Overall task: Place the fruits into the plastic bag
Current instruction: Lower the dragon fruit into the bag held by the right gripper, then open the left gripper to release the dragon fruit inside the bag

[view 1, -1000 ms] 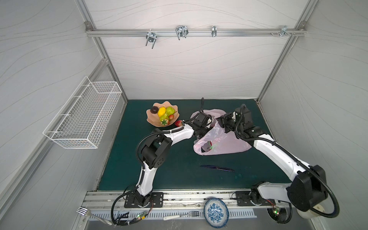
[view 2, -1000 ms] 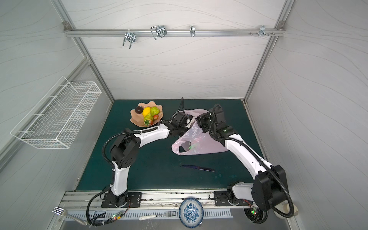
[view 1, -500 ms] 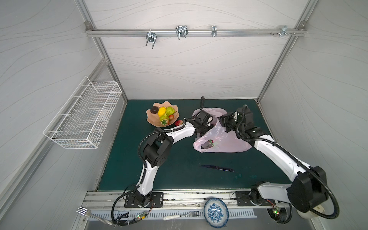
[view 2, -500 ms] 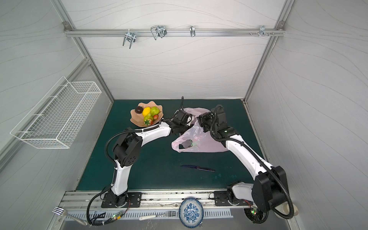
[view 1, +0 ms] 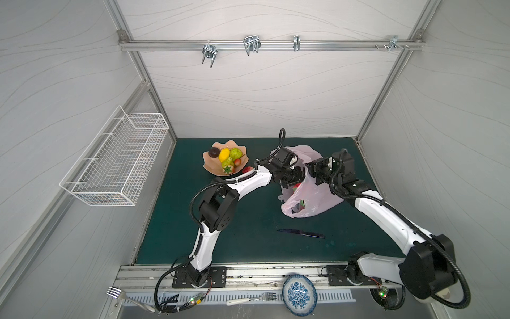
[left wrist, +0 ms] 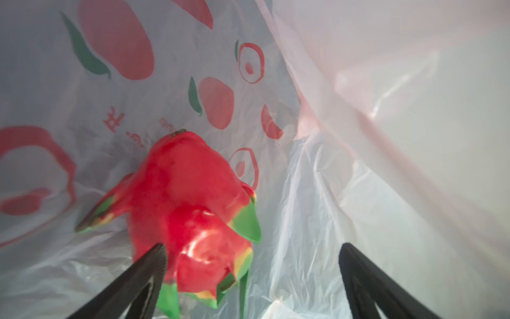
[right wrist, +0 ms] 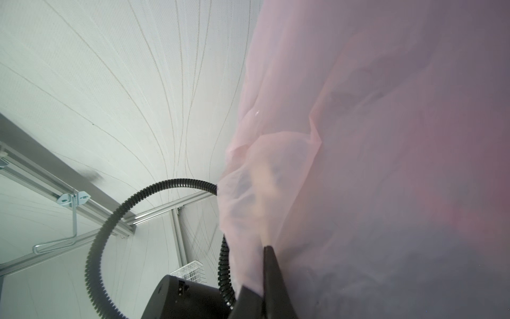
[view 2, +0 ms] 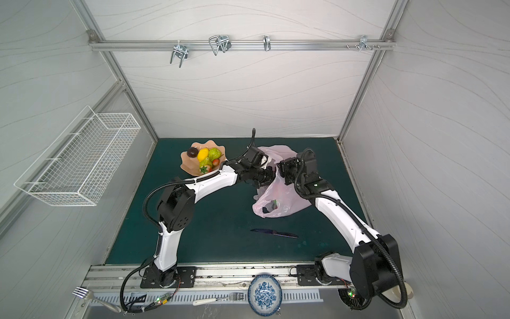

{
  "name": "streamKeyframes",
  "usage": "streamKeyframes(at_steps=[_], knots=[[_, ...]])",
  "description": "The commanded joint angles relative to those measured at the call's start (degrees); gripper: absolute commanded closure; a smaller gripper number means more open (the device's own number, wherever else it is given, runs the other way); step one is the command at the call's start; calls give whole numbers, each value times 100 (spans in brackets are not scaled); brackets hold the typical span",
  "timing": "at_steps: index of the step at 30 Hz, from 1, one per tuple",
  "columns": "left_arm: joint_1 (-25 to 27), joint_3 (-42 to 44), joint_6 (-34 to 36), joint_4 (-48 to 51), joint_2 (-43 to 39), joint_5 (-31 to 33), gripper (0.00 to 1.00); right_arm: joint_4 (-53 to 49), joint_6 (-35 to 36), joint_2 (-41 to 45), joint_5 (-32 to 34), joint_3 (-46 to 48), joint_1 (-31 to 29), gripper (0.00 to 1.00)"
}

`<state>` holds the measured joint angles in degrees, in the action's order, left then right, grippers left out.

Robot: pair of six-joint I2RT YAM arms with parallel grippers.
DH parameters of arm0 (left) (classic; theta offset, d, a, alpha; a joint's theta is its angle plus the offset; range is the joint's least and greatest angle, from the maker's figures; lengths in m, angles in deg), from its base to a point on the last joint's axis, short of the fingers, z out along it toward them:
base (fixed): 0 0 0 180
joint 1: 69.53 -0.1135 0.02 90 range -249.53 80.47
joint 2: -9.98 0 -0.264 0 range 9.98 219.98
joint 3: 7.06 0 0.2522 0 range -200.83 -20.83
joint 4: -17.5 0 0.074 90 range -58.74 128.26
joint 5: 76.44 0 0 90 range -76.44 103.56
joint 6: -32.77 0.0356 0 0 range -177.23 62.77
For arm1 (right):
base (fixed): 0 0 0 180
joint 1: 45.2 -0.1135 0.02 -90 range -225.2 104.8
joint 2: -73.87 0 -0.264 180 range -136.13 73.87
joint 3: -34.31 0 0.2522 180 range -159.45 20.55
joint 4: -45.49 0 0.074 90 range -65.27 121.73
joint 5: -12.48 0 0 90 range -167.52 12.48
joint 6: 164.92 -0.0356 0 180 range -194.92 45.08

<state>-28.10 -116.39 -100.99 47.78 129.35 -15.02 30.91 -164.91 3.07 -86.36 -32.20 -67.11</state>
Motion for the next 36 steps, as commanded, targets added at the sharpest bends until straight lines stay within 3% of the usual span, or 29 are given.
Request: streamKeyframes(at_steps=[1, 10, 22, 27, 36], knots=[[16, -280, -130, 8, 21, -162, 1, 85, -206, 185, 34, -52, 75, 100], [-297, 410, 208, 868, -782, 540, 1, -56, -174, 340, -34, 21, 258, 100], [-349, 1203, 425, 1225, -1693, 969, 1, -111, -125, 305, -119, -46, 321, 100], [-376, 1637, 594, 1365, -2215, 1538, 1, -165, -112, 315, -110, -62, 324, 100], [-763, 2675, 823, 561, -3085, 1178, 7, -173, -102, 281, -143, -86, 336, 100]])
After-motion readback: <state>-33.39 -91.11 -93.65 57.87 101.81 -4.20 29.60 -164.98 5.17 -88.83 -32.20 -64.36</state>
